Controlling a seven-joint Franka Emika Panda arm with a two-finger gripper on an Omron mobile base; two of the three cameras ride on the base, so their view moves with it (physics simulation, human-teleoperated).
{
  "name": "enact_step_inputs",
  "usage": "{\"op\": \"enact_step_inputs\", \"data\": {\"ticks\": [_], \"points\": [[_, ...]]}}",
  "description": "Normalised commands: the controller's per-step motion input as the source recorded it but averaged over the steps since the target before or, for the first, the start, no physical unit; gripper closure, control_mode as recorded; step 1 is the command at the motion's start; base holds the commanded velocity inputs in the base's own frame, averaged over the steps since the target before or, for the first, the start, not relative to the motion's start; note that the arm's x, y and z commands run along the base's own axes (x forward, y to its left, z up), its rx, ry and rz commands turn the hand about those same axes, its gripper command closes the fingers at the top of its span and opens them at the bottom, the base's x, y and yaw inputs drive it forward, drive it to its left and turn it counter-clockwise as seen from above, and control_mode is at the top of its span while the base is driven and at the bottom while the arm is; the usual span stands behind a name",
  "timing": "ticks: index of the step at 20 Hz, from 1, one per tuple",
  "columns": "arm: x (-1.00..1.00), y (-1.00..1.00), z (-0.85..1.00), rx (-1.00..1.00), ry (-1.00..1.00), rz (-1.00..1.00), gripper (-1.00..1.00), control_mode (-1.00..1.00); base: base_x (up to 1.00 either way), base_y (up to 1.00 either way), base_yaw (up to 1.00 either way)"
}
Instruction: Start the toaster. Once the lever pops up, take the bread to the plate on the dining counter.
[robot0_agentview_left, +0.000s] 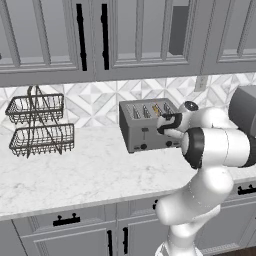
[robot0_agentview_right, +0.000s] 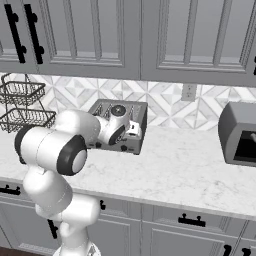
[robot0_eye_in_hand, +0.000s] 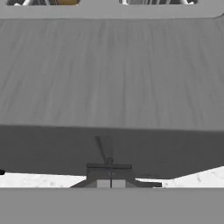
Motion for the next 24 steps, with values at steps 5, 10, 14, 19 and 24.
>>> {"op": "enact_step_inputs", "data": {"ticks": [5, 10, 14, 19, 24], "points": [[-0.08, 0.0, -0.75, 0.0, 0.0, -0.05, 1.0, -1.0, 0.0, 0.0, 0.0], [-0.33, -0.06, -0.26, 0.0, -0.09, -0.09, 1.0, -1.0, 0.0, 0.0, 0.0], [-0.94, -0.22, 1.0, 0.03, -0.35, -0.14, 1.0, -1.0, 0.0, 0.0, 0.0], [-0.73, -0.06, 1.0, 0.03, -0.27, -0.06, 1.0, -1.0, 0.0, 0.0, 0.0], [-0.39, 0.0, 1.0, 0.01, -0.05, 0.0, 1.0, -1.0, 0.0, 0.0, 0.0]]}}
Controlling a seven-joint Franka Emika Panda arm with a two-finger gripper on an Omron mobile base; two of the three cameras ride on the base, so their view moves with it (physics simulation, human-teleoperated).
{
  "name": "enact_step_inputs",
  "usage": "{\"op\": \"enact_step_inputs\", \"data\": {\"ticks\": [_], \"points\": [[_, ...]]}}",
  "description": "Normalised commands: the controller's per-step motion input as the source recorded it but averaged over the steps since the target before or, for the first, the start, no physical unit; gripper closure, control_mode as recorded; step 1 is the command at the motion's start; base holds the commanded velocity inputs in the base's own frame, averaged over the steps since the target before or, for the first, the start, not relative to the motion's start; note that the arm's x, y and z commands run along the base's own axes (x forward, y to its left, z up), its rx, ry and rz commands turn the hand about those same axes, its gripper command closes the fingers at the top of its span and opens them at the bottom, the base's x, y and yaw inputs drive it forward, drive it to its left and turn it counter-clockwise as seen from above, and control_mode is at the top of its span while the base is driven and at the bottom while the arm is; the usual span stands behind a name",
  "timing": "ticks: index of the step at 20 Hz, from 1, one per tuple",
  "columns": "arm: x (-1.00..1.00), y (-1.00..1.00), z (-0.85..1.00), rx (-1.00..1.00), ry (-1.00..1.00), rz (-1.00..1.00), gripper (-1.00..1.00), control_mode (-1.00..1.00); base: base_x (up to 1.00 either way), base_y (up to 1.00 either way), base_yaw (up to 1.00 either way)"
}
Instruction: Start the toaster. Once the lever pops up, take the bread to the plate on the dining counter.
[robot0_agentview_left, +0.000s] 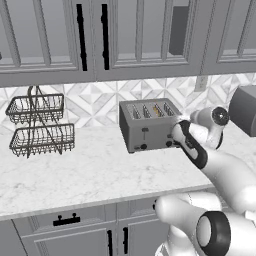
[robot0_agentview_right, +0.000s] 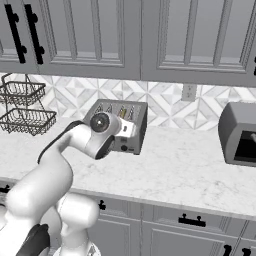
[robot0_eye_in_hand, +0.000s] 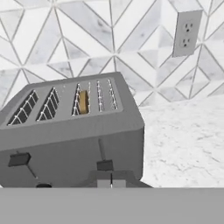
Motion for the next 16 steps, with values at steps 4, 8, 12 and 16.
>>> {"op": "enact_step_inputs", "data": {"ticks": [4, 8, 12, 16], "points": [[-0.3, 0.0, 1.0, 0.02, 0.13, 0.0, 1.0, -1.0, 0.0, 0.0, 0.0], [-0.28, 0.08, 0.92, 0.0, 0.26, 0.0, 1.0, -1.0, 0.0, 0.0, 0.0], [-0.3, 0.24, 0.43, 0.0, 0.14, 0.0, 1.0, -1.0, 0.0, 0.0, 0.0], [-0.35, 0.4, 0.01, 0.0, 0.0, 0.04, 1.0, -1.0, 0.0, 0.0, 0.0]]}}
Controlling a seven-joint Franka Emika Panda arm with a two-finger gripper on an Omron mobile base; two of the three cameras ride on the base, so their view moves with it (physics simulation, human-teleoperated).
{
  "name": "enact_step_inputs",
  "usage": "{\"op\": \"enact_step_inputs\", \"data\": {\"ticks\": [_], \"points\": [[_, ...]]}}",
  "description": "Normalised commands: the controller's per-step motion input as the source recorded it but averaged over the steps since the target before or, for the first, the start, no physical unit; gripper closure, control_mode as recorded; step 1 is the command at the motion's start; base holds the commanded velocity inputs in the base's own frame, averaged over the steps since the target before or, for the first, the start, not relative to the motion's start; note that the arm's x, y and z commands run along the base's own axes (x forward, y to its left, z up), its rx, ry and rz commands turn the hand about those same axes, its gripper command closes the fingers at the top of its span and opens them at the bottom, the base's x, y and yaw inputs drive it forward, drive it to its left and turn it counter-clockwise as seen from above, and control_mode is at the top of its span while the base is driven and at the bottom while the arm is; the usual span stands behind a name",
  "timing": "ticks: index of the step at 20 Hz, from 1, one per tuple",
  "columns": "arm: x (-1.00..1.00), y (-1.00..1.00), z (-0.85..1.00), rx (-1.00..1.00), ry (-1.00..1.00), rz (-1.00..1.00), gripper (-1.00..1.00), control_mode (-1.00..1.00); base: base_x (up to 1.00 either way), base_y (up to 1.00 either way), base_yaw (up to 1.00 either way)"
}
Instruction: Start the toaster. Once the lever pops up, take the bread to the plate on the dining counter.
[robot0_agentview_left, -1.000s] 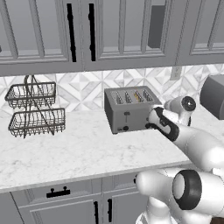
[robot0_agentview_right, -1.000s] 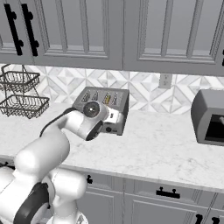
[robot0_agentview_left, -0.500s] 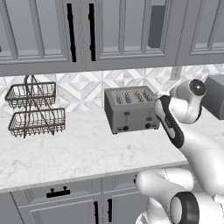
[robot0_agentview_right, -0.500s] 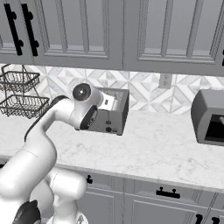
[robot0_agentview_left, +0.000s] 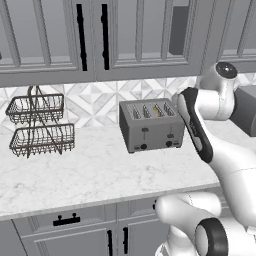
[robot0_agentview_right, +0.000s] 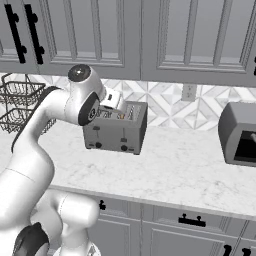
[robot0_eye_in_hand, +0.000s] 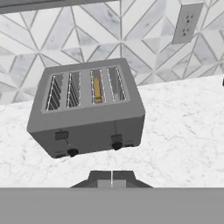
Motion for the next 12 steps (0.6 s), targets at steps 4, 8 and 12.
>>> {"op": "enact_step_inputs", "data": {"ticks": [4, 8, 12], "points": [[-0.44, 0.42, -0.03, -0.02, -0.03, 0.02, 1.0, -1.0, 0.0, 0.0, 0.0], [-0.29, 0.31, -0.03, -0.02, -0.03, 0.01, 1.0, -1.0, 0.0, 0.0, 0.0], [-0.04, 0.04, 0.0, 0.0, -0.03, 0.0, 1.0, -1.0, 0.0, 0.0, 0.0]]}}
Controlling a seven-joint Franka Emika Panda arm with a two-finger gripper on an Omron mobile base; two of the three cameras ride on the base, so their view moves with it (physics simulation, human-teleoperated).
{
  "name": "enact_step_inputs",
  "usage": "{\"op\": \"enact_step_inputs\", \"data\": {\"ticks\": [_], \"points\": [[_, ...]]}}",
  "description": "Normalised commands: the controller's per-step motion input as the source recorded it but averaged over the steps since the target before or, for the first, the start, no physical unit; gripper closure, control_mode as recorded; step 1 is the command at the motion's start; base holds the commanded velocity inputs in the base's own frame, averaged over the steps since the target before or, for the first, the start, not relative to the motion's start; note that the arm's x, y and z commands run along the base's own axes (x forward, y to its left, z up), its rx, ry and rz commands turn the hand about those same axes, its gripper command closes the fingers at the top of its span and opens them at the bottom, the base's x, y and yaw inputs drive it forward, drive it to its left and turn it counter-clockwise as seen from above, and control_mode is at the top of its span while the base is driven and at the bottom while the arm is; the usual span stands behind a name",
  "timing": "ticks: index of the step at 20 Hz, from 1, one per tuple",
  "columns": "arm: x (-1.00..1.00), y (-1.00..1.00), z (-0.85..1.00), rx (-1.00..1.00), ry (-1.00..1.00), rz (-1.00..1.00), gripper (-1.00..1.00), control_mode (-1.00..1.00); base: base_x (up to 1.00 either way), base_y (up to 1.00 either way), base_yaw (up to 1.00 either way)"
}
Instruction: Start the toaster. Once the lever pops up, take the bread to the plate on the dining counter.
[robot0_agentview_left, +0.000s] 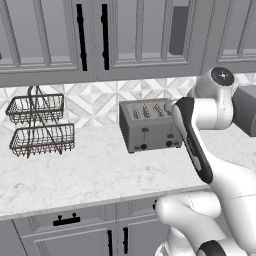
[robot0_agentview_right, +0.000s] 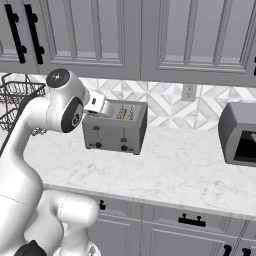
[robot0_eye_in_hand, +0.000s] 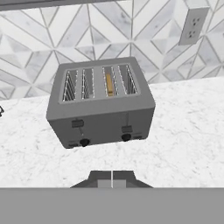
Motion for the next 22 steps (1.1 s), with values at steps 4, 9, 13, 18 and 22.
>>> {"op": "enact_step_inputs", "data": {"ticks": [4, 9, 13, 18, 22], "points": [[0.0, 0.0, 0.0, 0.0, -0.01, 0.0, -1.0, -1.0, 0.0, 0.0, 0.0], [0.0, 0.0, 0.0, 0.0, 0.0, 0.0, -1.0, -1.0, 0.0, 0.0, 0.0], [0.0, 0.0, 0.0, 0.0, 0.0, 0.0, -1.0, -1.0, 0.0, 0.0, 0.0], [0.0, 0.0, 0.0, 0.0, 0.0, 0.0, -1.0, -1.0, 0.0, 0.0, 0.0], [0.0, 0.0, 0.0, 0.0, 0.0, 0.0, -1.0, -1.0, 0.0, 0.0, 0.0]]}}
